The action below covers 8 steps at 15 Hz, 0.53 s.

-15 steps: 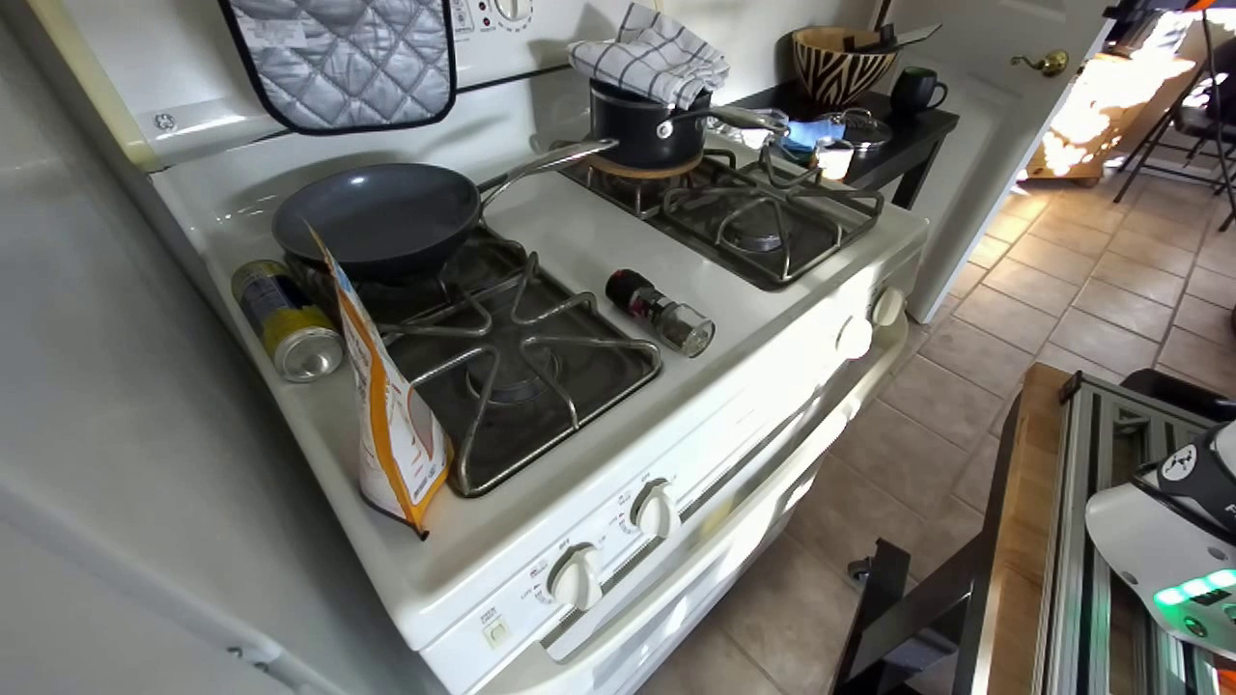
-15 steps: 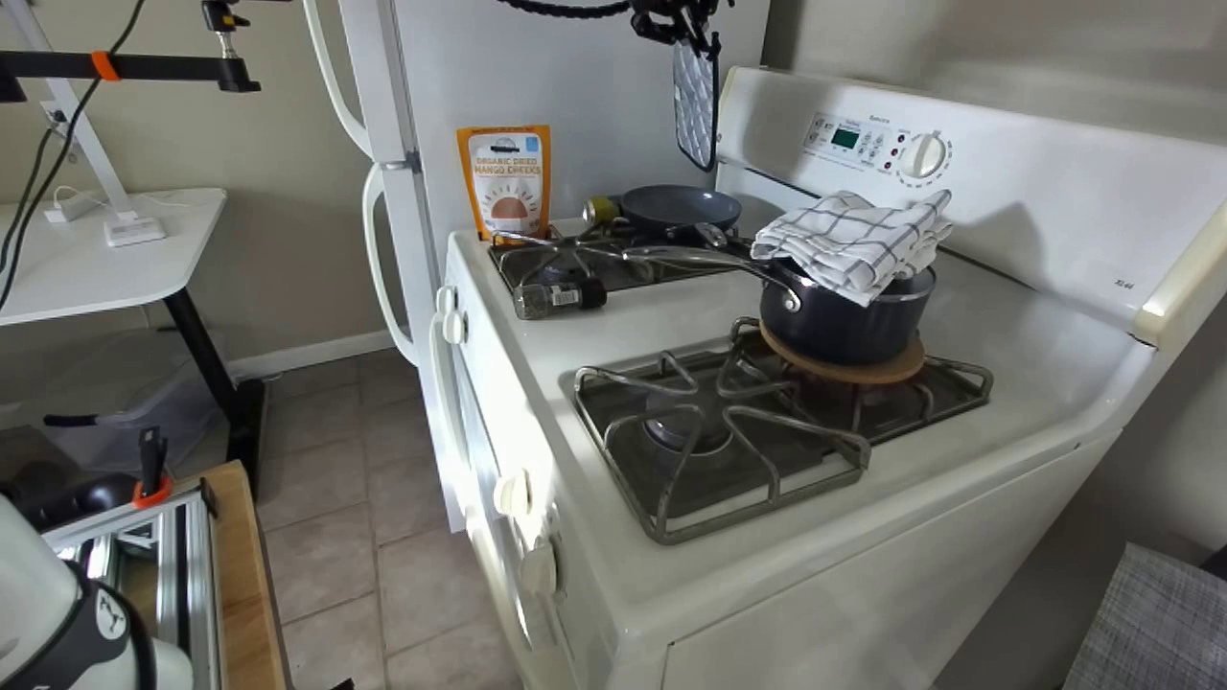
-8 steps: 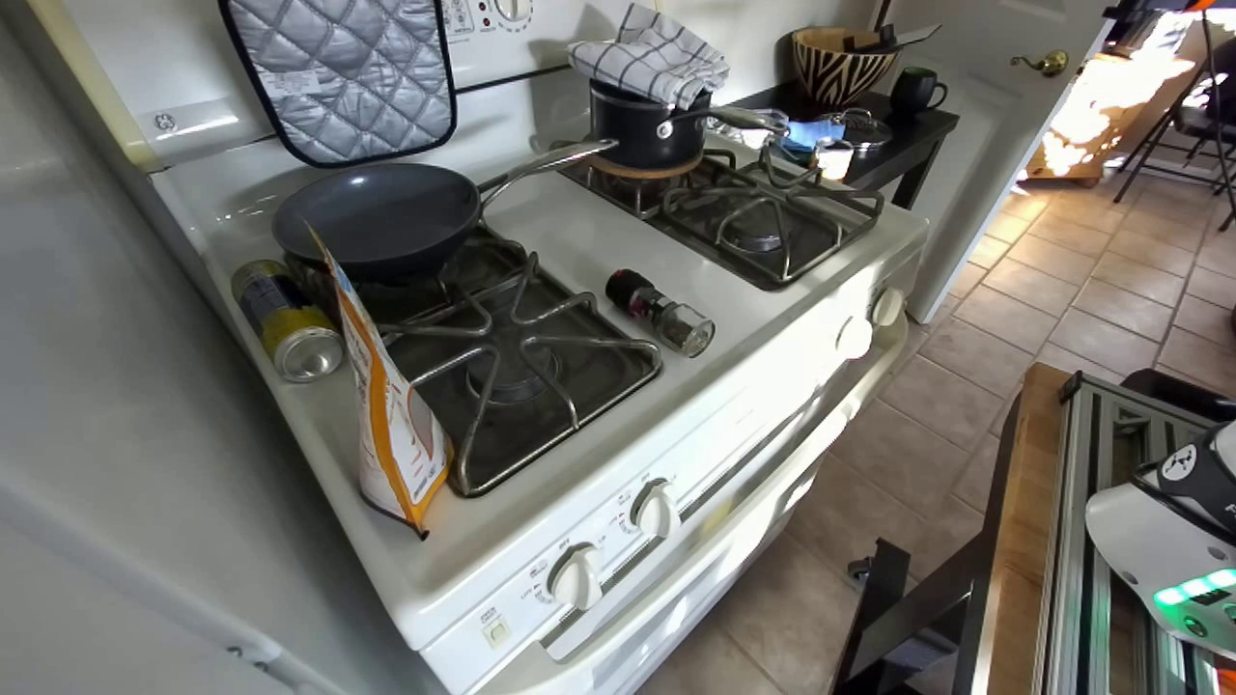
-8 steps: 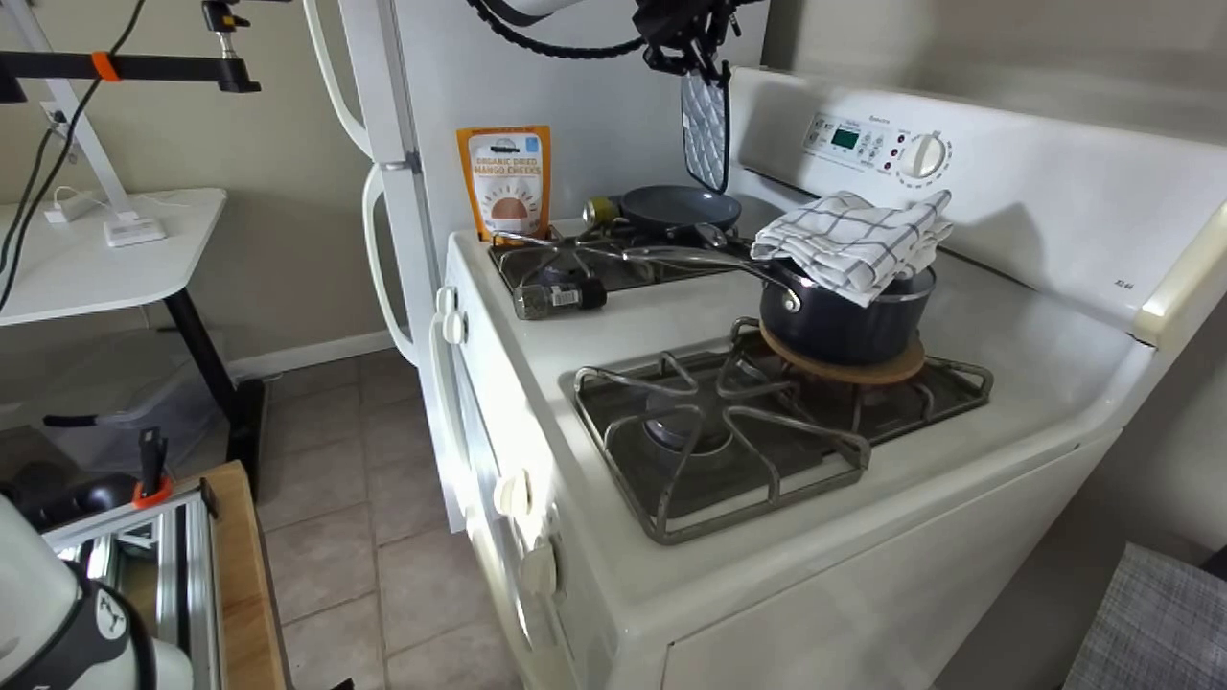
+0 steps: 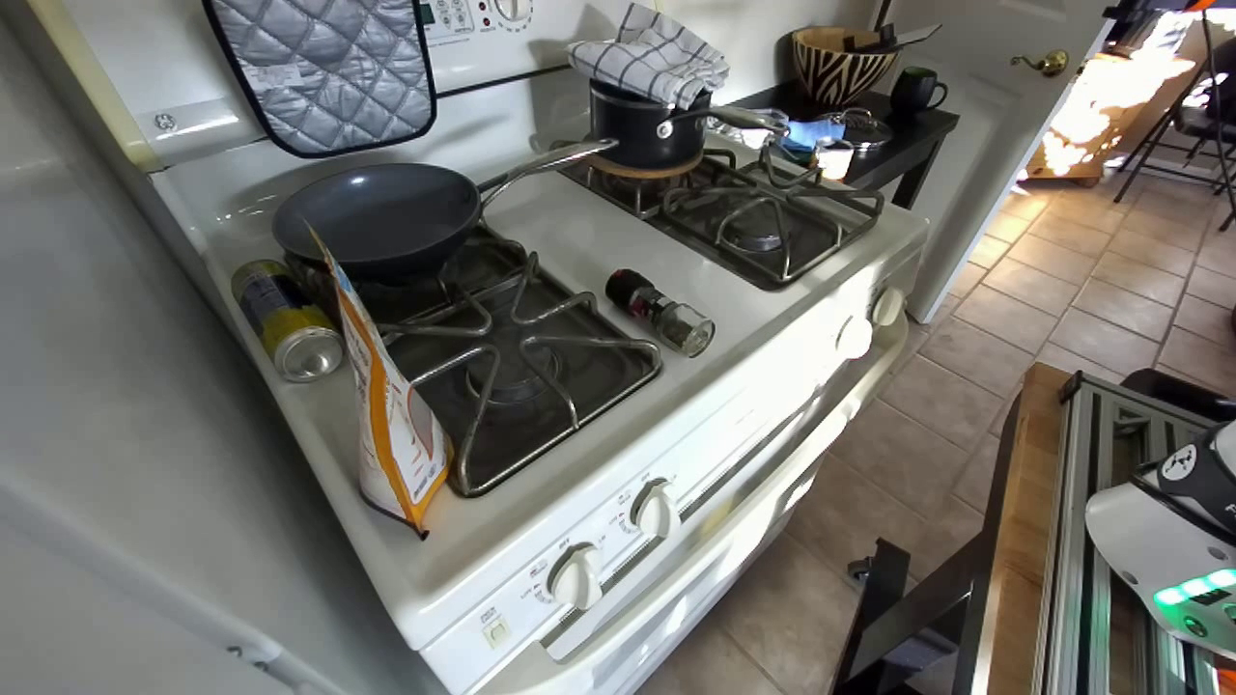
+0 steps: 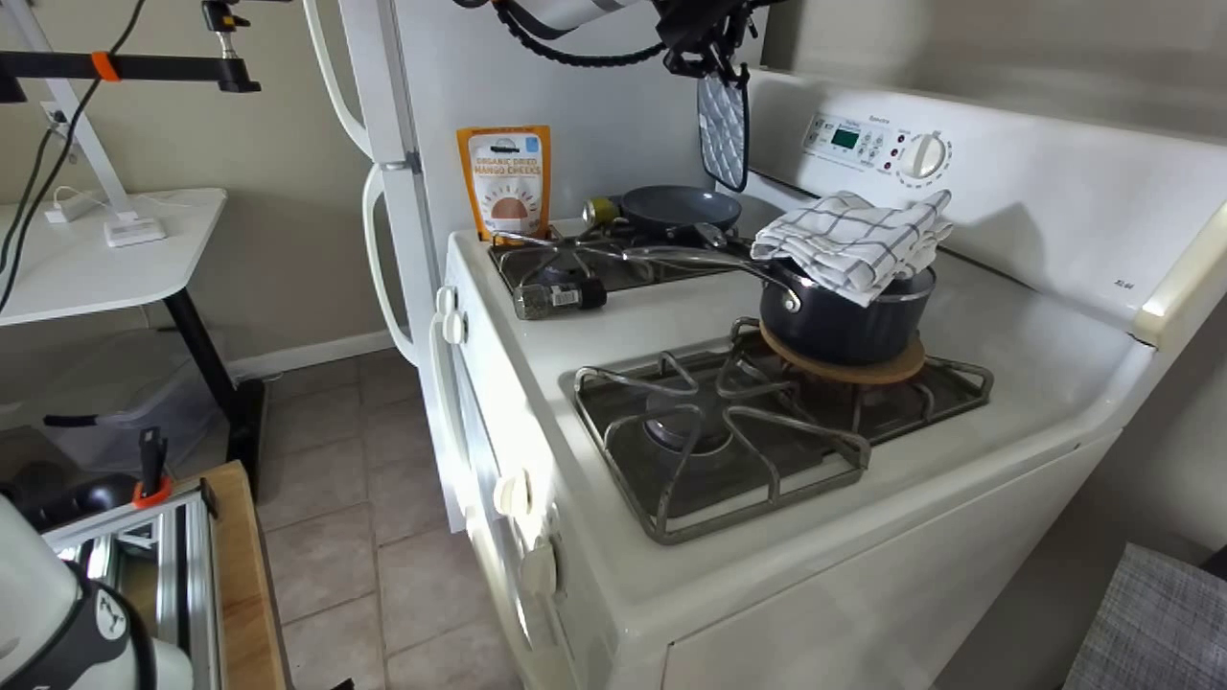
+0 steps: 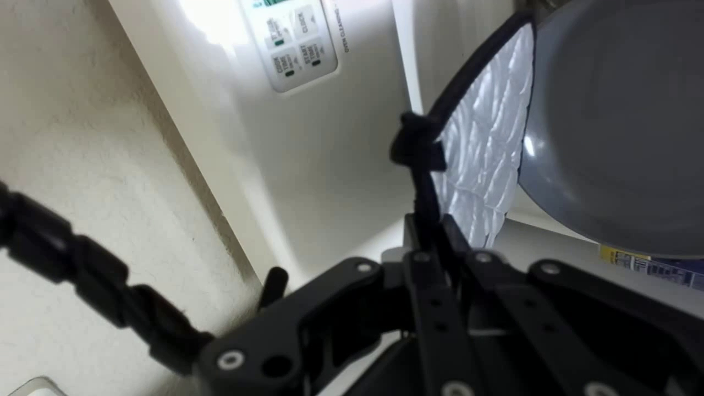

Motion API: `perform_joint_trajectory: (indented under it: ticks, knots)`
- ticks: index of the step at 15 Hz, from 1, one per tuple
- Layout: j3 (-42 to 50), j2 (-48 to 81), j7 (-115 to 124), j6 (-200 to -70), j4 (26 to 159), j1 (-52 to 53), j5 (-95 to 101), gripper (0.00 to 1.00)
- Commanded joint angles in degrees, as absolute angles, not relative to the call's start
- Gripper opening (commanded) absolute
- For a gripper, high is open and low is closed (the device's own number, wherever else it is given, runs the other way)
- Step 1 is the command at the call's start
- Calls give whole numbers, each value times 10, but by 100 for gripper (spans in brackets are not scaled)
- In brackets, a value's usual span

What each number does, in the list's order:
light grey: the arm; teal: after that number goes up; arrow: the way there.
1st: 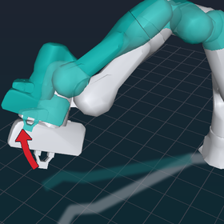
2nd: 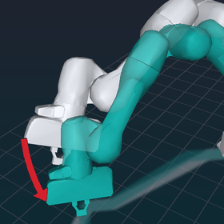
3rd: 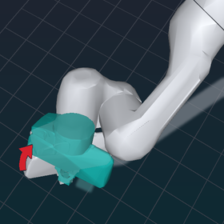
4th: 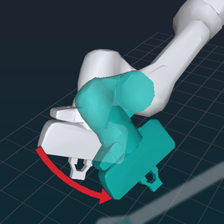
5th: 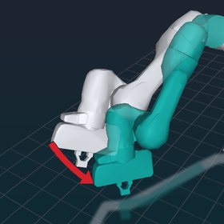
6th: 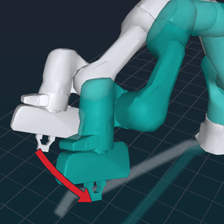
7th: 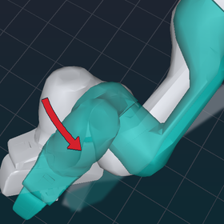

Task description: Pick up the grey potholder on the bottom right stove plate and put it in the pan

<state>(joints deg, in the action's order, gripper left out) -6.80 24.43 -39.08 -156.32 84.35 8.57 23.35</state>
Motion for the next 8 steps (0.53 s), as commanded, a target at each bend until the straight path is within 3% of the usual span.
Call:
perform_joint_trajectory:
  ticks: [1,8]
  knots:
    - [-61,294,-398,-1573,789,93,249,0]
    - [-69,359,-426,-1565,718,105,239,0]
